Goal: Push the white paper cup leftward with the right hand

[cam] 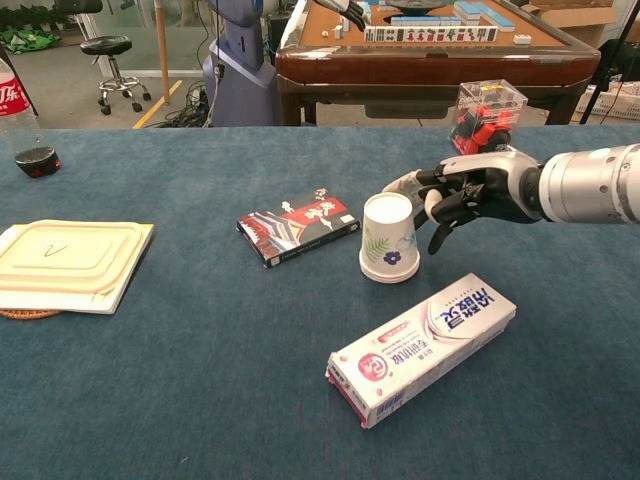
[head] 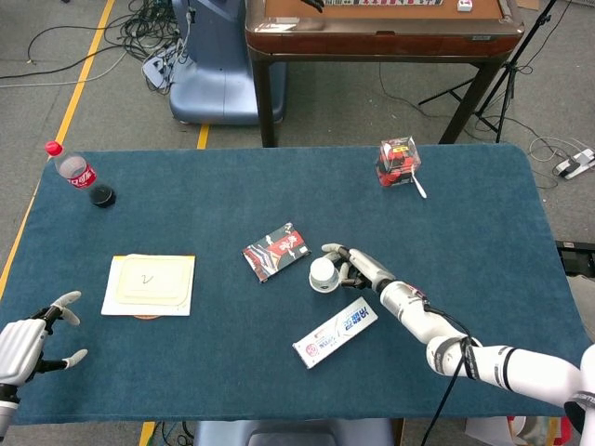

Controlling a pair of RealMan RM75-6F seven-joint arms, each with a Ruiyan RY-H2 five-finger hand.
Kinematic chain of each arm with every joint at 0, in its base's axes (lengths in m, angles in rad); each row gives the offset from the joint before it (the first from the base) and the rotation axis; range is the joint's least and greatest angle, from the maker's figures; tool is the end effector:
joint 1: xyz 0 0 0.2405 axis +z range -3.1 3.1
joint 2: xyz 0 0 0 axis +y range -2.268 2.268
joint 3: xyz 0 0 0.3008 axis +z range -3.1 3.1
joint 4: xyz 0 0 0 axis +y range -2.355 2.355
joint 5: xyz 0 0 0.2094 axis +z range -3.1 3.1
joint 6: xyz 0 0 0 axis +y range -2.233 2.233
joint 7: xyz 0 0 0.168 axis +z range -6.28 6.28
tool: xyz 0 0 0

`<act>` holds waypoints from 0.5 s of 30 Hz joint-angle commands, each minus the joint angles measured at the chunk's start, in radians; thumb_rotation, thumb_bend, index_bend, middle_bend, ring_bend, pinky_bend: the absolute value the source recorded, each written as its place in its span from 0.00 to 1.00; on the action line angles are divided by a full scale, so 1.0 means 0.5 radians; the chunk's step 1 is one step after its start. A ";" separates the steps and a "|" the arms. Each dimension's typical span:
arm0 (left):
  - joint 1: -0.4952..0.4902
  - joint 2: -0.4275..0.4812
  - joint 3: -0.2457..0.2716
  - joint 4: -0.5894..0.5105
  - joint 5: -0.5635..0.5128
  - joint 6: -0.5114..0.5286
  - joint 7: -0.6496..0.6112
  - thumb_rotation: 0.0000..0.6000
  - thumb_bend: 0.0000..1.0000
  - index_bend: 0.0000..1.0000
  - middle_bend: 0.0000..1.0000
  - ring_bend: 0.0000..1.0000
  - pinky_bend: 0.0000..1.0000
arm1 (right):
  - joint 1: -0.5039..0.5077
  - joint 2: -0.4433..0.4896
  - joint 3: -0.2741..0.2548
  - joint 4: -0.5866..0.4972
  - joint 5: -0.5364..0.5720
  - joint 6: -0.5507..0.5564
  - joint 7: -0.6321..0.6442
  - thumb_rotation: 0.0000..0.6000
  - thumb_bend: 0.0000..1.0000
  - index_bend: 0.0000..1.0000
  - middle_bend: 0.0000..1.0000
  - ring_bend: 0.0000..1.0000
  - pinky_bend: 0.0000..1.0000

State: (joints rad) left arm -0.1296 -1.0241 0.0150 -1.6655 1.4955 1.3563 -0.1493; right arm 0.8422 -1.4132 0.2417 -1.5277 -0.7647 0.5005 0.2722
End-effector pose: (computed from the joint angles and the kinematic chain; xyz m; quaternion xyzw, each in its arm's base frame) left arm -0.3526 0.2073 0.1797 -0.6090 -0.4637 -0.3688 0.5273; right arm -0.1770 -0.4070 -0.0270 0.5702 -0.7201 0.3301 0.2176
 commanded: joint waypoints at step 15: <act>0.003 0.012 -0.003 -0.005 -0.011 -0.004 -0.010 1.00 0.17 0.16 0.43 0.35 0.45 | 0.066 -0.076 -0.006 0.020 0.070 0.001 -0.005 1.00 1.00 0.12 0.22 0.22 0.41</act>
State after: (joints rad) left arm -0.1282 -1.0179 0.0134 -1.6679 1.4901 1.3543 -0.1546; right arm 0.8748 -1.4510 0.2386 -1.5177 -0.7298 0.5010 0.2698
